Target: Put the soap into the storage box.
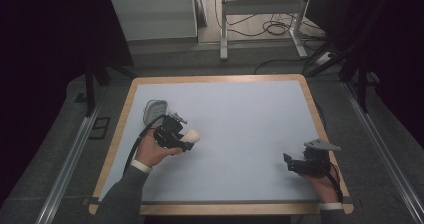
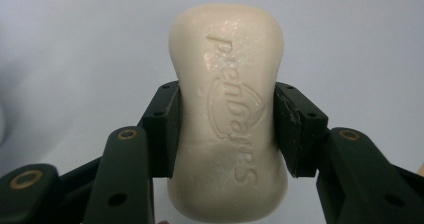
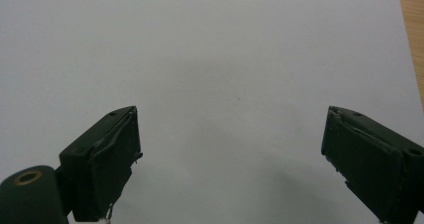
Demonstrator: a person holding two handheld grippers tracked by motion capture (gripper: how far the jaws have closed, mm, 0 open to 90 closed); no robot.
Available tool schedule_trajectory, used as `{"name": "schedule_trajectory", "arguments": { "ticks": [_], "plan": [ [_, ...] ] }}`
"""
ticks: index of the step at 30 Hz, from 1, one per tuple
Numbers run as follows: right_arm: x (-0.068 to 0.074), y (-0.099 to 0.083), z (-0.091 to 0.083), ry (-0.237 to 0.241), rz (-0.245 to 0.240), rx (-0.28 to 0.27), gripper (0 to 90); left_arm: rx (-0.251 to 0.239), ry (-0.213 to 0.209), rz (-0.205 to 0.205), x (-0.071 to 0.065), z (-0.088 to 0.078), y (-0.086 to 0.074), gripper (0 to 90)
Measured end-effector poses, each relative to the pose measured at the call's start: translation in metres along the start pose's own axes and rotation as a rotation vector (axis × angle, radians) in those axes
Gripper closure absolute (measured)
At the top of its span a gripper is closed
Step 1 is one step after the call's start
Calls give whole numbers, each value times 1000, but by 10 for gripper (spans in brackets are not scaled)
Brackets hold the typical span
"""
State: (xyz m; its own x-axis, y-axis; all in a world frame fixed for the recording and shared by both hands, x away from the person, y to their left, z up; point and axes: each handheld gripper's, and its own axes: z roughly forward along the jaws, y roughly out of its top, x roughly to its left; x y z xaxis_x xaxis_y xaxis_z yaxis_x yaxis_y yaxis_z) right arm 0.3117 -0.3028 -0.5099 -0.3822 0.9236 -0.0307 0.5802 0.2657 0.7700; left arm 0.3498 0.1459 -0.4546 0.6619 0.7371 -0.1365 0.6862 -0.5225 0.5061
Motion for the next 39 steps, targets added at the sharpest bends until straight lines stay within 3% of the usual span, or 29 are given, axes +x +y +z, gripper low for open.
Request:
{"name": "schedule_trajectory", "arguments": {
  "ticks": [29, 39],
  "plan": [
    [-1, -1, 1, -4, 2, 3, 85, -22, 49, -92, 47, -19, 4, 494],
    [-2, -1, 1, -4, 9, -2, 85, -25, 61, -115, 57, -21, 9, 494]
  ]
}}
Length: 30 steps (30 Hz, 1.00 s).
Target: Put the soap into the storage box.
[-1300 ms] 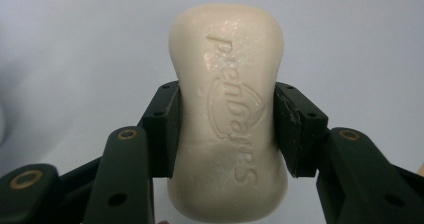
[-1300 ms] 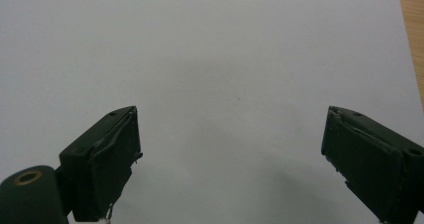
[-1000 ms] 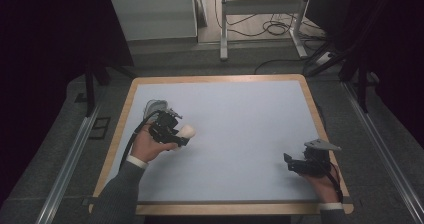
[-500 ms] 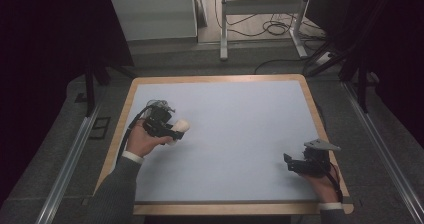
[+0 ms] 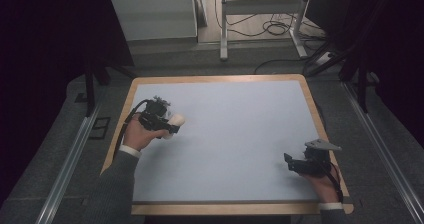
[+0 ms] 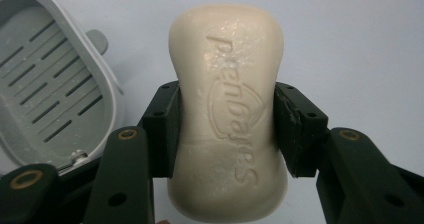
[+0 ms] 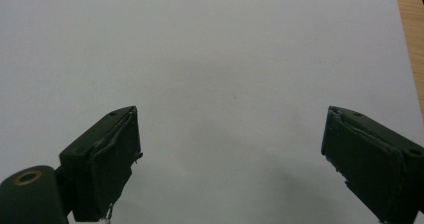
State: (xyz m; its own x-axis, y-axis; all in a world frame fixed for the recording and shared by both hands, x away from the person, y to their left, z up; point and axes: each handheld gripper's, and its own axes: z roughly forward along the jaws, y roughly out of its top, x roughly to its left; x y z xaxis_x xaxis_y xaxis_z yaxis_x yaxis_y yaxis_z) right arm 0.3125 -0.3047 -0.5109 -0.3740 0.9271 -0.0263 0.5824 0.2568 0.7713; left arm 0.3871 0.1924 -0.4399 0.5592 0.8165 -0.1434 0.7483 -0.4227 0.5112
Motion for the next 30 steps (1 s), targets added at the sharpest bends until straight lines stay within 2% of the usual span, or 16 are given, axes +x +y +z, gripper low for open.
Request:
{"name": "schedule_trajectory", "arguments": {
  "ticks": [12, 18, 30],
  "plan": [
    [0, 0, 0, 1, 0, 3, 85, -25, 13, -11, 8, -6, 9, 494],
    [-1, 0, 0, 0, 1, 4, 85, -31, 25, -32, 13, -6, 12, 494],
    [-1, 0, 0, -2, 3, 7, 85, -25, 37, -61, 27, -5, 19, 494]
  ]
}}
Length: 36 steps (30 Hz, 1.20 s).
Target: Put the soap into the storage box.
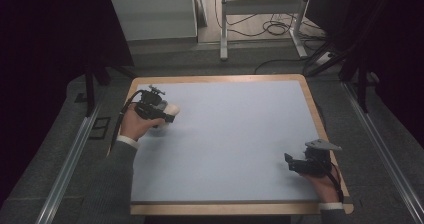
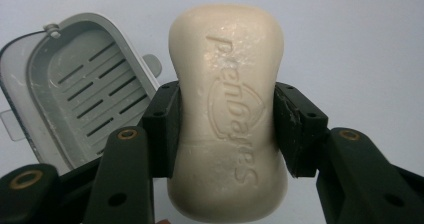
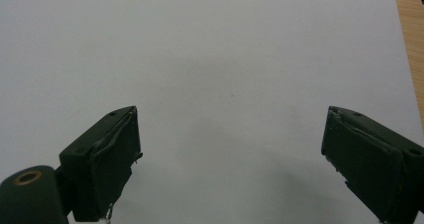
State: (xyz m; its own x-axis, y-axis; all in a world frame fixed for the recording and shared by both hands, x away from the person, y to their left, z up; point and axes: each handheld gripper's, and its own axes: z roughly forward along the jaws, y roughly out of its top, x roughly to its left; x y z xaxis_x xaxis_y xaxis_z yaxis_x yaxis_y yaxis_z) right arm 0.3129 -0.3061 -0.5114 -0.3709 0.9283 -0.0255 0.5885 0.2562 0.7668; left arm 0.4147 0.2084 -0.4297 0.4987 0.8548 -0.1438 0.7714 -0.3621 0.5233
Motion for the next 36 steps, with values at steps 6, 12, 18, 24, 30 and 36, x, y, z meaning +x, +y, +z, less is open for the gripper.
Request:
{"name": "schedule_trajectory", "arguments": {
  "ticks": [6, 12, 18, 24, 30, 36],
  "plan": [
    [0, 0, 0, -2, 1, 1, 84, 5, 13, -17, 6, 2, 6, 494],
    [0, 0, 0, -3, 1, 2, 85, 16, 38, -51, 14, 5, 11, 494],
    [0, 0, 1, -4, -2, 4, 85, 22, 63, -83, 25, 12, 12, 494],
    [-1, -1, 2, -7, 1, 7, 85, 17, 80, -126, 35, 15, 13, 495],
    [-1, -1, 2, -10, 3, 5, 85, 25, 92, -139, 41, 20, 13, 494],
    [-1, -1, 2, -9, 4, 8, 85, 35, 102, -149, 43, 26, 13, 494]
  ]
}}
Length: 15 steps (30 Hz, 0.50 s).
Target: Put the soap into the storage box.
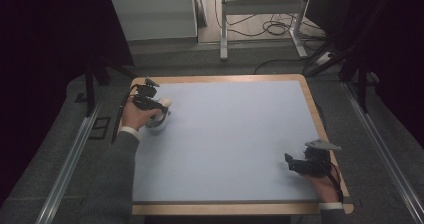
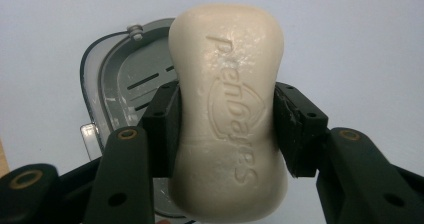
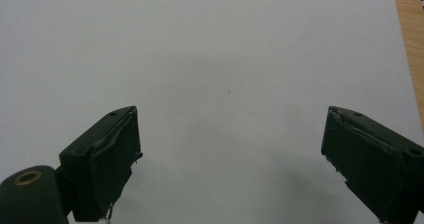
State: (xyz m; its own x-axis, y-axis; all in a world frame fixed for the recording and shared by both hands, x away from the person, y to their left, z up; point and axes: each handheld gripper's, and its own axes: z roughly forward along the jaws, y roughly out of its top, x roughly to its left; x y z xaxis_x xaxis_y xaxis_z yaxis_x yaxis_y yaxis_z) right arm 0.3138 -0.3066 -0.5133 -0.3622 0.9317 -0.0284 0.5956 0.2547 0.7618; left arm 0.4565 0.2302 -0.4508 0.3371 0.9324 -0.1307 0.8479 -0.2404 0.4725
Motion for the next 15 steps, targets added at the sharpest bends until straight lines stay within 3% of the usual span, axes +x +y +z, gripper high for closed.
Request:
{"name": "schedule_trajectory", "arguments": {
  "ticks": [9, 15],
  "plan": [
    [-1, 0, 0, -5, 2, 1, 85, 4, 15, -27, 7, 8, -4, 494],
    [-1, 0, 0, -7, 2, 0, 84, 14, 30, -16, 9, 12, -6, 494]
  ]
}}
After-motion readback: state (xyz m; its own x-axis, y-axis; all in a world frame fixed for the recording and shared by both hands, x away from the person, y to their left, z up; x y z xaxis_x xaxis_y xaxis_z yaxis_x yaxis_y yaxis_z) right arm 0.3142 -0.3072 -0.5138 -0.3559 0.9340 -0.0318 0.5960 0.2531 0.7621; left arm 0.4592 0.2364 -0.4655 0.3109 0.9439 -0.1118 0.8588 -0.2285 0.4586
